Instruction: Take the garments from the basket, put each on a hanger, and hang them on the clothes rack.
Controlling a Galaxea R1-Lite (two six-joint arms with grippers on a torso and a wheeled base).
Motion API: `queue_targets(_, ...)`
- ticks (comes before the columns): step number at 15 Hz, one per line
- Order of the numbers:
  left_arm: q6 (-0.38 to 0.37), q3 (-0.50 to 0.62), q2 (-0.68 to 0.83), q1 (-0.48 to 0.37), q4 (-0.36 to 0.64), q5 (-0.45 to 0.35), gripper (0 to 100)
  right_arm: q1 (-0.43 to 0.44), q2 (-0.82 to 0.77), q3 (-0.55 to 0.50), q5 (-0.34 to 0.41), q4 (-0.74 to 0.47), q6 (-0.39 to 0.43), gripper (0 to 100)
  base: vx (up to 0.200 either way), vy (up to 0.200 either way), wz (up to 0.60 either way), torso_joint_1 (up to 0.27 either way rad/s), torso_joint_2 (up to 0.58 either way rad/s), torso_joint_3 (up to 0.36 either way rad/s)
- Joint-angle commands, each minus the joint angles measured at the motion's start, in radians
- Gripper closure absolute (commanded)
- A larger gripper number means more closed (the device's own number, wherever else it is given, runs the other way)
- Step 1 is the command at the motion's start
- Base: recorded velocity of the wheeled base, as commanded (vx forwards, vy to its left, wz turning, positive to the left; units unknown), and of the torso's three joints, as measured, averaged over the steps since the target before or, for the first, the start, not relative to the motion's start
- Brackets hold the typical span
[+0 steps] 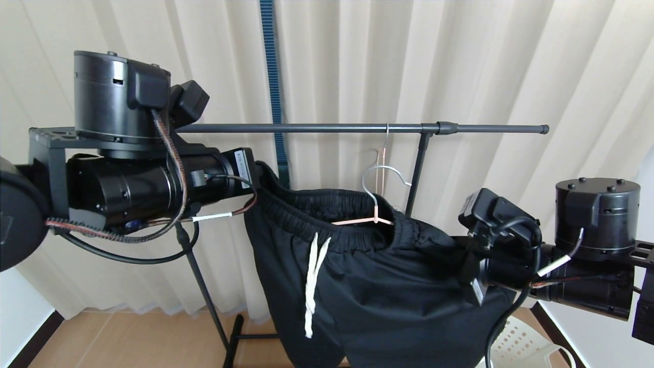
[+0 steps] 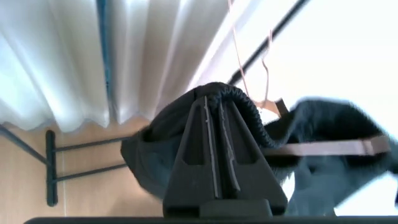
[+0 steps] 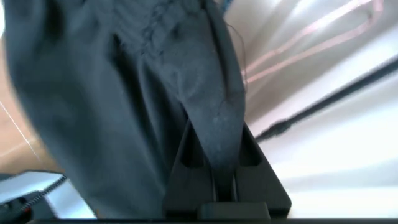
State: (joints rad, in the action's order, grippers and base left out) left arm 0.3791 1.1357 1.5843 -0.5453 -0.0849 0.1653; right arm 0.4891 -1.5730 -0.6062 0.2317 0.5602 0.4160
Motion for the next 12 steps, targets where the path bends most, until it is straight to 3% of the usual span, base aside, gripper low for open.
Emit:
queue_targets(1, 0.001, 0.073, 0.069, -0.002, 0.033, 0.017, 100, 0.005, 0.019, 0.055, 0.024, 0.027, 0.027, 100, 0.0, 0.0, 0.0, 0.0, 0.0, 0.0)
queue_targets(4, 0.001, 0.085, 0.077, -0.042, 0.071, 0.029, 100, 0.054, 0.027, 0.048, 0.041, 0.029, 0.015, 100, 0.0, 0.0, 0.0, 0.0, 0.0, 0.0)
queue_targets(5, -0.002, 0.081, 0.072, -0.067, 0.091, 0.034, 100, 0.085, 0.018, 0.032, 0.029, 0.029, -0.029, 100, 0.0, 0.0, 0.0, 0.0, 0.0, 0.0)
queue_targets(6, -0.002, 0.081, 0.066, -0.102, 0.12, 0.053, 100, 0.121, -0.001, 0.005, -0.026, 0.029, -0.115, 100, 0.0, 0.0, 0.0, 0.0, 0.0, 0.0)
queue_targets(7, -0.002, 0.079, 0.053, -0.122, 0.129, 0.066, 100, 0.131, -0.022, -0.01, -0.08, 0.03, -0.146, 100, 0.0, 0.0, 0.0, 0.0, 0.0, 0.0)
queue_targets(12, -0.005, 0.038, -0.018, -0.143, 0.165, 0.072, 100, 0.123, -0.081, -0.075, -0.163, 0.029, -0.169, 100, 0.0, 0.0, 0.0, 0.0, 0.0, 0.0)
